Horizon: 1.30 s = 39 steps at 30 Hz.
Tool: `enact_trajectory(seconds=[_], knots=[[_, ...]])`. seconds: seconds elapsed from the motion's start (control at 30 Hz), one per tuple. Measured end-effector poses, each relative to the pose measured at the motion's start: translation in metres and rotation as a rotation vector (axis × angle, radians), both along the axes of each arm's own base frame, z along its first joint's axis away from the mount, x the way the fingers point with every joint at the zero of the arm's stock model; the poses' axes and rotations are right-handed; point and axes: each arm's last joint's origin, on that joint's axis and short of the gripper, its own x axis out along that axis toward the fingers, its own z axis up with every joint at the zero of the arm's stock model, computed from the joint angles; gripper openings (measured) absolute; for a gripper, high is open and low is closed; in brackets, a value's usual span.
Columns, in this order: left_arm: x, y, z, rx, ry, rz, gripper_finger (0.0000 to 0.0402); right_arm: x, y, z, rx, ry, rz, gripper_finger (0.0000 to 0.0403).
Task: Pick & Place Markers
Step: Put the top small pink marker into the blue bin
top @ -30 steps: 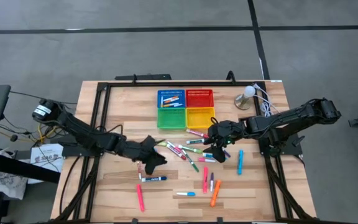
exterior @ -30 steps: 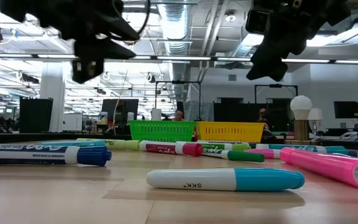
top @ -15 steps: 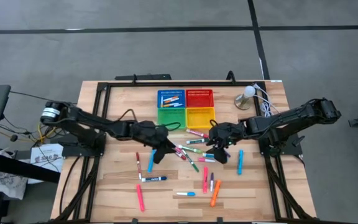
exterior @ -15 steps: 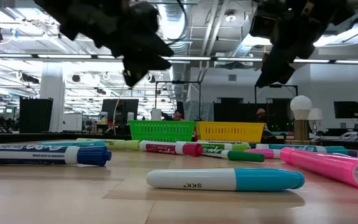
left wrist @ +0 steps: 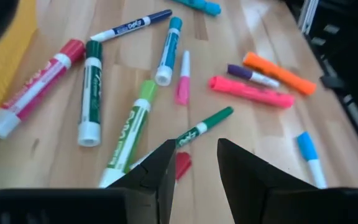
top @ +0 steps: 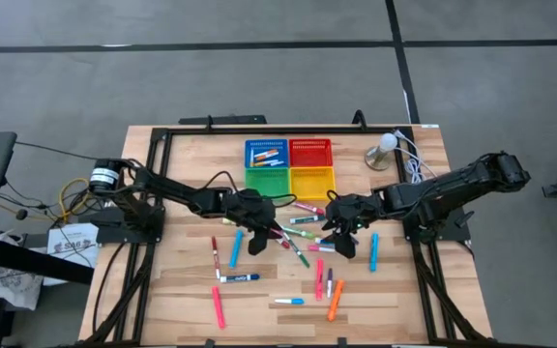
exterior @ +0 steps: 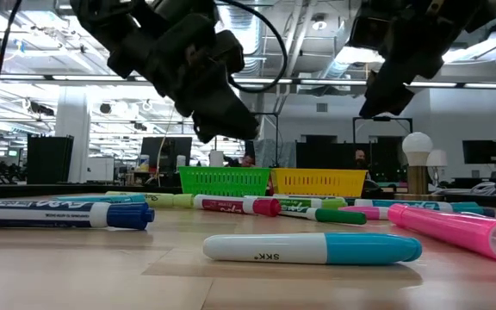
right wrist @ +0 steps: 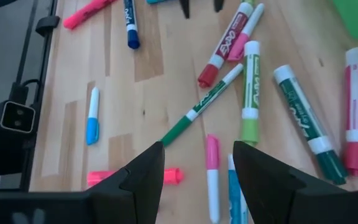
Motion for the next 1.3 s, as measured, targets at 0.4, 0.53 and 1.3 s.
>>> enact_trajectory(seconds=[0.4,0.53,1.3], knots=[[-0.006,0.022,-0.012,0.218,0.110,0.053,0.0118,-0.001,0.004,0.000,0.020,0.003,-0.007,0.0182],[-0.007,0.022,-0.013,0.264,0.113,0.055,0.0118,-0.001,0.004,0.000,0.020,0.003,-0.007,0.0182],[-0.002,-0.001,-0.053,0.372,0.239,0.012,0.0118,0.002,0.003,0.002,0.024,-0.025,-0.012,0.0182]])
